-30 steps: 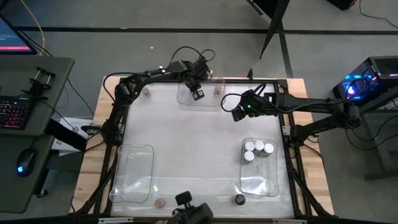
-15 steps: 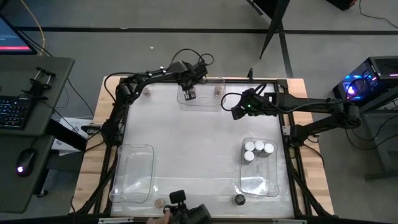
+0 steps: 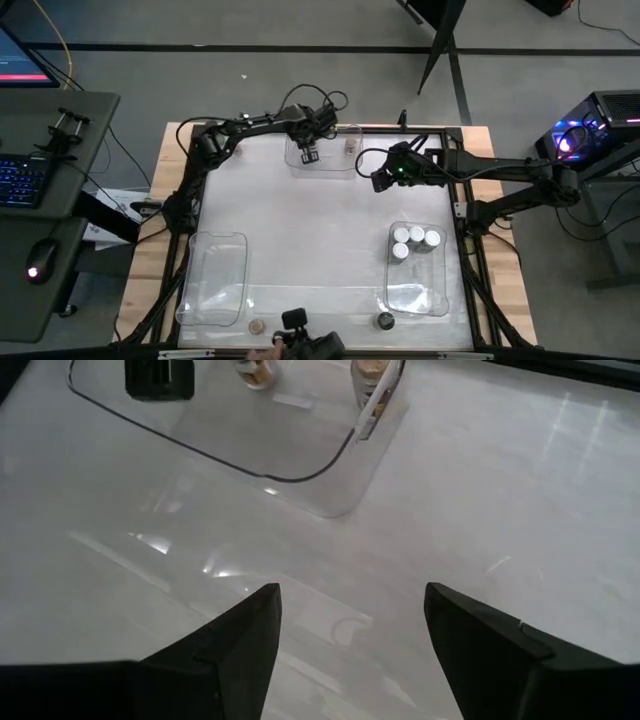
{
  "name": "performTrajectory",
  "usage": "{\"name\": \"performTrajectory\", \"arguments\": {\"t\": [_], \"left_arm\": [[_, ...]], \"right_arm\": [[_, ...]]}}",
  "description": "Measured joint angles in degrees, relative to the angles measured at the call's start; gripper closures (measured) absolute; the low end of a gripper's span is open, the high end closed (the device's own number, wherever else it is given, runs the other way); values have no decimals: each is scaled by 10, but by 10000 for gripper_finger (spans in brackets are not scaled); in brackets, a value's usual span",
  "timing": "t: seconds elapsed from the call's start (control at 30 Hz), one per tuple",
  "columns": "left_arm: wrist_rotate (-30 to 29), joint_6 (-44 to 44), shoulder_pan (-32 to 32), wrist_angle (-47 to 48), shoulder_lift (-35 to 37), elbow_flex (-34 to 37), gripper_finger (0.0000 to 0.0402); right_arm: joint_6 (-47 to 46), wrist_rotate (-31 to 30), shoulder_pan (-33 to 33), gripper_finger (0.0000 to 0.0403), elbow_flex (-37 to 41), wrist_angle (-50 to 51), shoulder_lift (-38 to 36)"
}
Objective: Sort spices by type
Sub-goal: Put the brown seasoning bottle into the top transparent bin
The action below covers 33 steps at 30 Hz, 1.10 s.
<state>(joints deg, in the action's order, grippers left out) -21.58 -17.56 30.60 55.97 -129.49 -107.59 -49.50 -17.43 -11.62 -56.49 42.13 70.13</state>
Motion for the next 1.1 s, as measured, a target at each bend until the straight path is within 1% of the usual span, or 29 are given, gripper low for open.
{"name": "performTrajectory", "arguments": {"t": [0.2, 0.27, 0.33, 0.4, 0.5, 0.6, 0.63, 0.67, 0.77, 0.8, 0.83, 0.93, 1.1], "left_arm": [[46, 19, -25, -76, 0, 0, 401], [53, 22, -34, -108, 0, 0, 401], [40, 15, -43, -142, 0, 0, 401], [6, 6, -51, -163, 0, -3, 401], [-30, -9, -58, -150, 0, -23, 401], [-27, -11, -62, -93, 2, -55, 401], [-10, -2, -62, -68, 2, -66, 401], [28, 6, -62, -46, 3, -73, 401], [189, 8, -58, -8, 4, -76, 401], [217, 7, -56, -1, 3, -75, 401], [225, 3, -56, -1, 0, -72, 401], [224, -12, -55, -16, -2, -47, 401], [216, -29, -54, -91, -4, 2, 401]], "right_arm": [[0, -1, 0, 160, 0, 0, 0], [0, -1, 0, 160, 0, 0, 0], [0, -2, 0, 160, 0, 0, 0], [0, -2, 0, 160, 0, 0, 0], [0, -2, 0, 160, 0, 0, 0], [0, -2, 0, 160, 0, 0, 0], [0, -2, 0, 160, 0, 0, 0], [0, -2, 0, 160, 0, 0, 0], [0, -2, 0, 160, 0, 0, 0], [0, -2, 0, 160, 0, 0, 0], [0, -2, 0, 160, 0, 0, 0], [0, -2, 0, 160, 0, 0, 0], [0, -2, 0, 160, 0, 0, 0]]}}
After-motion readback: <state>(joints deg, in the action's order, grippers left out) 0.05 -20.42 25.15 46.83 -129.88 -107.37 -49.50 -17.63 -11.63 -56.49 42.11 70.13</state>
